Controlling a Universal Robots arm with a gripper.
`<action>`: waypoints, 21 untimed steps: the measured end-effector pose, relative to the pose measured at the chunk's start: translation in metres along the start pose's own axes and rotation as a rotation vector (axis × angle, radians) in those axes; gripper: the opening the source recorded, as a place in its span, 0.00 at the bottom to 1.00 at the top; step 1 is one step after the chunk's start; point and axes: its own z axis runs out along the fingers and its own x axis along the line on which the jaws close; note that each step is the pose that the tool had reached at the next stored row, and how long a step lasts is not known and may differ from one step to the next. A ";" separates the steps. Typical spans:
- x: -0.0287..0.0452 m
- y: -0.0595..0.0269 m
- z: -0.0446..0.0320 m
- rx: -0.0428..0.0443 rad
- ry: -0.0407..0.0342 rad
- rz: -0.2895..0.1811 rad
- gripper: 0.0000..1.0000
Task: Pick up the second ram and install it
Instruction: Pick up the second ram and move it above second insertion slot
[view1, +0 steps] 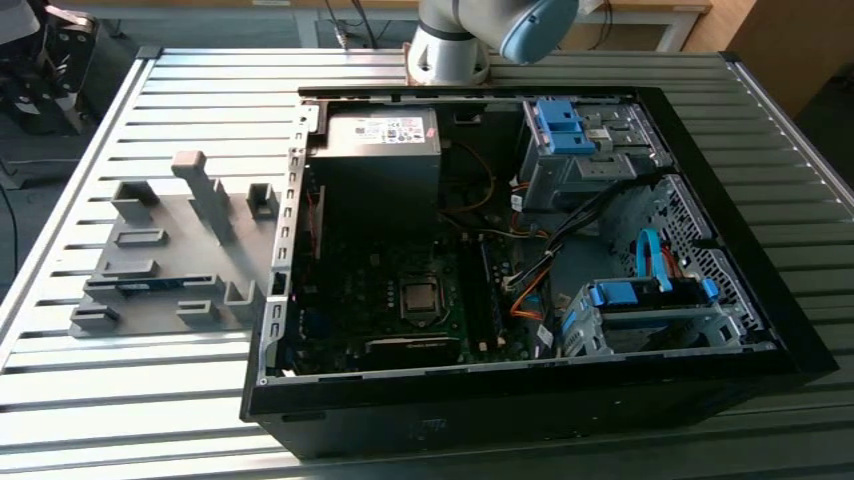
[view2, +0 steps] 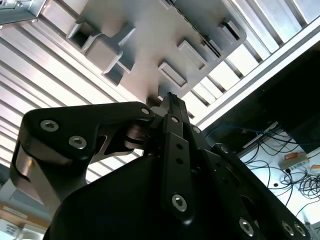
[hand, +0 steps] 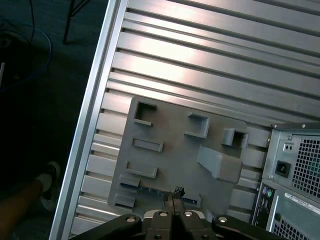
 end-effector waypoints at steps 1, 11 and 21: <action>0.0000 0.0000 0.0000 0.0005 0.0005 -0.009 0.10; 0.0004 0.0001 0.0000 0.0084 0.0079 -0.150 0.10; 0.0007 0.0001 0.0000 0.0127 0.0126 -0.247 0.10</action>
